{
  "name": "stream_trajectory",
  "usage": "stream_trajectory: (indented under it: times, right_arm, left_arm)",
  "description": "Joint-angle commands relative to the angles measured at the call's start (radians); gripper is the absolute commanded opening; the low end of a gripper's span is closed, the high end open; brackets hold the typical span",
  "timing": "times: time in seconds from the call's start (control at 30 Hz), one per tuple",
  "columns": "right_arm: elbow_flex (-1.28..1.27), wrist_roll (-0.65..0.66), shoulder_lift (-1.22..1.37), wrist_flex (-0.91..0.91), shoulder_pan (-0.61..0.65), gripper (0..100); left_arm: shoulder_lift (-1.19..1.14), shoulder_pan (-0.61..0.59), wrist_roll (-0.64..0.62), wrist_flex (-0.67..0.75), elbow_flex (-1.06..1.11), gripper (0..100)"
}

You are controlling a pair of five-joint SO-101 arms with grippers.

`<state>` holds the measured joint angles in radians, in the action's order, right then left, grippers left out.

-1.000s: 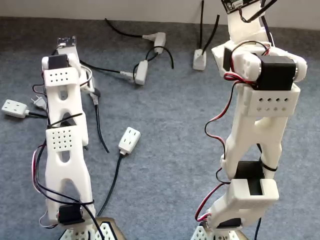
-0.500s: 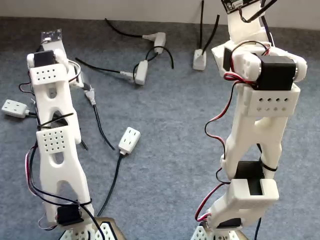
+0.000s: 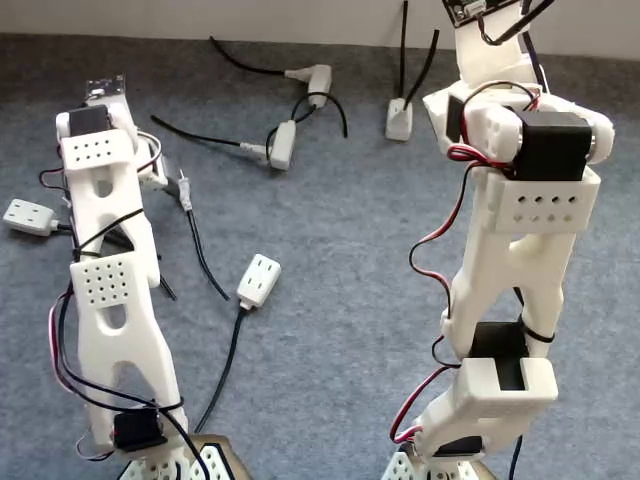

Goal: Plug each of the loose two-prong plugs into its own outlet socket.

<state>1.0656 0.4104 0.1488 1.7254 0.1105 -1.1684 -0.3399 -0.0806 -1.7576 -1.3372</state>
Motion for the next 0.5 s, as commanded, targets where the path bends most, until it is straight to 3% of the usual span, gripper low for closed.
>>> stream_trajectory:
  times: [0.0, 0.47]
  right_arm:
    - [0.036, 0.006, -0.007, 0.005, 0.007, 0.6]
    - [0.036, 0.006, -0.008, 0.005, 0.007, 0.6]
  left_arm:
    - [0.071, 0.056, -0.006, -0.003, 0.002, 26]
    - [0.064, 0.122, -0.006, -0.003, 0.01, 26]
